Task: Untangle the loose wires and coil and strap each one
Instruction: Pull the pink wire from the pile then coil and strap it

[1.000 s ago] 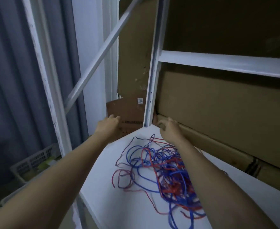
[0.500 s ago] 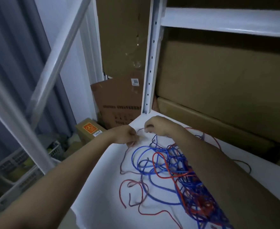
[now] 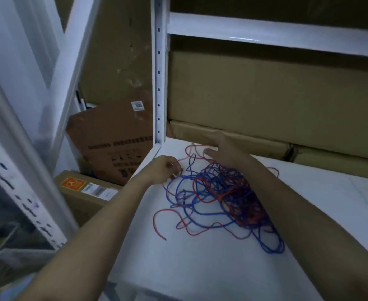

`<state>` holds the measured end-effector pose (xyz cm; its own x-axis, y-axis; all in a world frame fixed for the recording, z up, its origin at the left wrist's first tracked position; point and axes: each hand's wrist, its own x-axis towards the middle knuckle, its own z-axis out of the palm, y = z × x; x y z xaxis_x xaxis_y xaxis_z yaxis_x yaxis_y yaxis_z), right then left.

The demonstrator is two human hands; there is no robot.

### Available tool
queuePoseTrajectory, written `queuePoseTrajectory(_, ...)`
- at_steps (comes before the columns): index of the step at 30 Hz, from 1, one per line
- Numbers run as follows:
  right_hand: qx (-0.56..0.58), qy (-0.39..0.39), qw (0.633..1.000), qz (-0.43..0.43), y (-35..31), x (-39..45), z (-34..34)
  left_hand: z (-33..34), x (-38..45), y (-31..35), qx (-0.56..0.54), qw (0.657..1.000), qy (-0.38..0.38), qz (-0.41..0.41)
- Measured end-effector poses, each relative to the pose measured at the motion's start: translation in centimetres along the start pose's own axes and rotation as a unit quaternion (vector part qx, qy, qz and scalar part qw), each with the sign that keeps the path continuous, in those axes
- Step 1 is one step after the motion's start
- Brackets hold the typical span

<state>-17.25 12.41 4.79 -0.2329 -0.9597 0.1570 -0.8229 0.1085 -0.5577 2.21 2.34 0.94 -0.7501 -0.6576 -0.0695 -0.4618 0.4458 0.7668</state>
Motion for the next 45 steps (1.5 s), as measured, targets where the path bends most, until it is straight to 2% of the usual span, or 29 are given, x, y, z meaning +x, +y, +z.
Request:
queuePoseTrajectory(3,-0.053,0.058,0.997,-0.026,-1.6,-4.9,1.4,1.4,-0.5,-1.1,-0.023,0.997,0.072,-0.01)
queuePoseTrajectory(6,-0.108,0.137,0.983,-0.052,-2.3,-10.6,2.8,2.6,-1.4,-1.8,0.008,0.989,0.15,0.006)
queuePoseTrajectory(9,-0.124,0.13,0.983,-0.037,-2.1,-15.6,4.3,3.4,-2.9,-2.6,-0.005,0.983,0.182,0.028)
queuePoseTrajectory(12,-0.115,0.077,0.99,-0.024,-1.6,-18.4,6.4,4.1,-4.5,-3.4,0.018,0.983,0.179,0.045)
queuePoseTrajectory(17,-0.105,0.071,0.992,0.028,-3.1,-16.7,10.8,4.6,-6.1,-3.9,0.02,0.993,0.119,0.007)
queuePoseTrajectory(22,-0.086,0.087,0.992,0.012,-4.1,-15.7,12.9,4.7,-7.9,-3.5,0.024,0.995,0.099,-0.019)
queuePoseTrajectory(25,-0.016,0.077,0.997,0.0,-3.1,-17.0,12.5,5.4,-9.7,-2.9,0.103,0.983,0.152,-0.013)
queuePoseTrajectory(27,0.021,0.059,0.998,-0.009,-2.4,-18.1,12.0,6.1,-11.0,-2.1,0.184,0.965,0.185,0.038)
queuePoseTrajectory(29,0.046,0.041,0.998,-0.005,-1.9,-19.0,11.4,7.1,-11.8,-1.2,0.223,0.958,0.15,0.104)
queuePoseTrajectory(32,0.081,0.05,0.995,-0.002,-1.7,-20.0,10.9,8.3,-12.4,0.2,0.272,0.951,0.108,0.098)
queuePoseTrajectory(34,0.061,0.06,0.996,-0.01,-1.5,-20.9,10.6,8.6,-12.5,1.0,0.293,0.946,0.112,0.086)
queuePoseTrajectory(39,-0.12,0.021,0.992,-0.042,-0.3,-21.5,9.3,8.5,-13.3,2.5,0.279,0.96,0.024,0.026)
queuePoseTrajectory(41,-0.059,0.042,0.997,-0.033,-0.5,-21.4,8.5,8.7,-13.8,2.8,0.274,0.961,0.033,0.024)
queuePoseTrajectory(45,0.077,0.085,0.993,-0.01,-2.2,-20.6,6.9,9.3,-14.6,3.3,0.247,0.963,0.098,0.033)
